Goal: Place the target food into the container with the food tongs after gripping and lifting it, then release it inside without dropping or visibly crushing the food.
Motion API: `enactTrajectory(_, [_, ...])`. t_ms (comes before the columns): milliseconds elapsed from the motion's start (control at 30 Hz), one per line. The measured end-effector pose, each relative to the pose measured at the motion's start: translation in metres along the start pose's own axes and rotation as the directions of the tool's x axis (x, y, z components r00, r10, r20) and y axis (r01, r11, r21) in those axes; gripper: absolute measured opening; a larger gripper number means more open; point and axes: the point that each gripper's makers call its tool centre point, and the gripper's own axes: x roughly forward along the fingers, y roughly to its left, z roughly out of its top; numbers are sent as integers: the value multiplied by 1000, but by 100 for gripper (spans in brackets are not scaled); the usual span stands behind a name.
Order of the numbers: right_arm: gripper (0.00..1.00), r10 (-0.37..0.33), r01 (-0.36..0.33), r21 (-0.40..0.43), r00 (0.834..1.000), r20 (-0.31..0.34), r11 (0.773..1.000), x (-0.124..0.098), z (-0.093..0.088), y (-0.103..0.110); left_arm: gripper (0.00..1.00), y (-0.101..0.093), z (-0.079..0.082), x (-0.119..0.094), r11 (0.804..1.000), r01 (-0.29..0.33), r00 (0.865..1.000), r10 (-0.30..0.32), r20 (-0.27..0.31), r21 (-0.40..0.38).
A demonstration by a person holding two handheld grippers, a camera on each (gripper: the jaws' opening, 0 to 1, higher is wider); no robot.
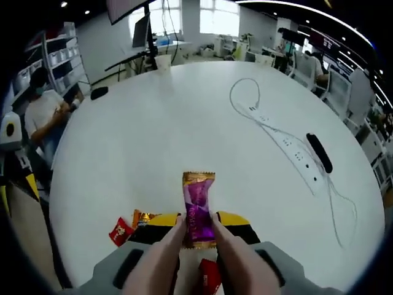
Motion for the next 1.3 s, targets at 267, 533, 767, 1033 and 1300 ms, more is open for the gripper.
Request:
enactTrajectory(267, [21,-20,19,25,999,42,999,-20,7,1,45,-10,1,-4,999,14,1000,-14,1,42])
enactTrajectory(533, [22,-52,48,52,995,88,997,-52,14,10,45,-19,2,-8,997,28,1000,-28,3,76])
enactTrajectory(767, [22,-72,64,73,991,115,995,-65,15,13,45,-26,-1,-11,993,45,999,-43,-18,107])
enactTrajectory(1033, [22,-107,92,105,983,149,990,-86,16,14,45,-33,3,-13,988,56,998,-54,-20,145])
enactTrajectory(1300, [22,-147,119,154,972,184,981,-106,9,7,45,-46,-5,-10,982,81,996,-75,-45,168])
